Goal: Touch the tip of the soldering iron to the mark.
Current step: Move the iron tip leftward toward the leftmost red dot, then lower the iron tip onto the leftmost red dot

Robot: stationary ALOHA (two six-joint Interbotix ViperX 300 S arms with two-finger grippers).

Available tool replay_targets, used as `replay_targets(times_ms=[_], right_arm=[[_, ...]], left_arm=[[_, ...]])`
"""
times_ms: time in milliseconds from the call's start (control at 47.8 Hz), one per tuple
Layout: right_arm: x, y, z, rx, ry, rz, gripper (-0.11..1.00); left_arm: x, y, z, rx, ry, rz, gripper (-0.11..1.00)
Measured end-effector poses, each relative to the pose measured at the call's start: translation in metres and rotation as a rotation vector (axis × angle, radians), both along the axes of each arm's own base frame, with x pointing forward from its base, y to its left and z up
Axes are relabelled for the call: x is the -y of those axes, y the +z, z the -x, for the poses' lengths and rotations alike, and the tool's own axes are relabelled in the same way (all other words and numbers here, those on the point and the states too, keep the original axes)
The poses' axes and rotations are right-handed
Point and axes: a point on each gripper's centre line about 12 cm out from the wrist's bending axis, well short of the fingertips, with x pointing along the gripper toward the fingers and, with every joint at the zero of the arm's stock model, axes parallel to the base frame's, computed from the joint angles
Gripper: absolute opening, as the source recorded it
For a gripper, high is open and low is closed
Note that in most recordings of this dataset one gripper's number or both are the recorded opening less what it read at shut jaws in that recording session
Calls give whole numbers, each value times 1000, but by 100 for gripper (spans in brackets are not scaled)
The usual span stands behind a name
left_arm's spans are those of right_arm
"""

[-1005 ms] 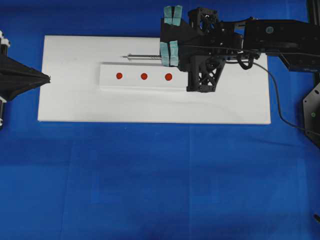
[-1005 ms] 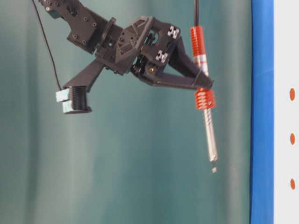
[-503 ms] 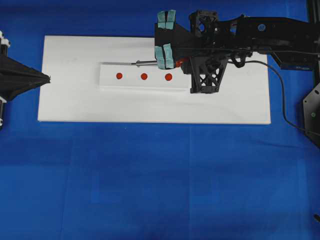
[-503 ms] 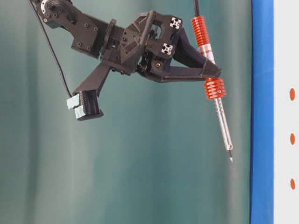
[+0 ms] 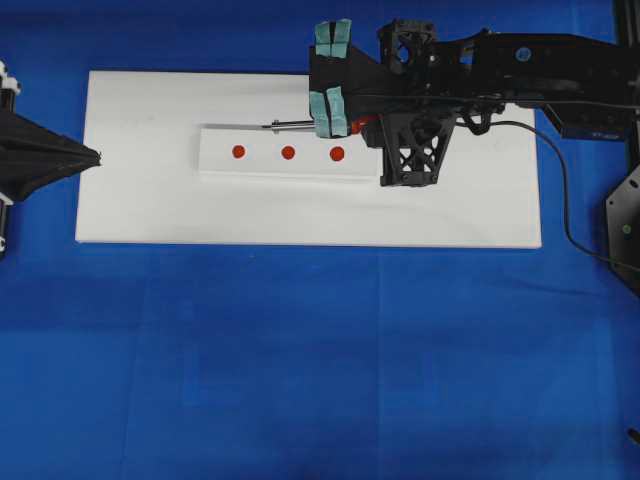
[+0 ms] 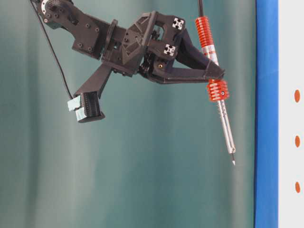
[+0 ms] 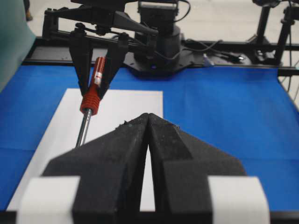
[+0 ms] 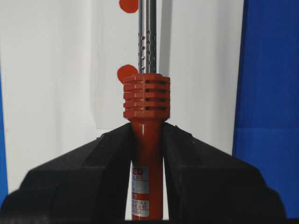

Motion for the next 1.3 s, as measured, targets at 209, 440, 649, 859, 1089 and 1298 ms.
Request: replay_targets(times_ms=[209, 440, 649, 859, 1089, 1298], right_arm=[[0, -3, -2, 2, -2, -1, 6], [2, -19, -11, -33, -8, -11, 6], [5, -33, -28, -55, -6, -13, 6], [7, -55, -41, -96, -1, -20, 6], [8, -72, -44, -129, -2, -26, 6], [7, -75, -45, -129, 1, -27, 6]], left_arm=[[0, 0, 0, 0, 2, 0, 0], [0, 0, 0, 0, 2, 0, 0], [0, 0, 0, 0, 0, -2, 0], [0, 0, 0, 0, 0, 0, 0], [0, -1, 0, -2, 0, 0, 0], [0, 0, 0, 0, 0, 0, 0]])
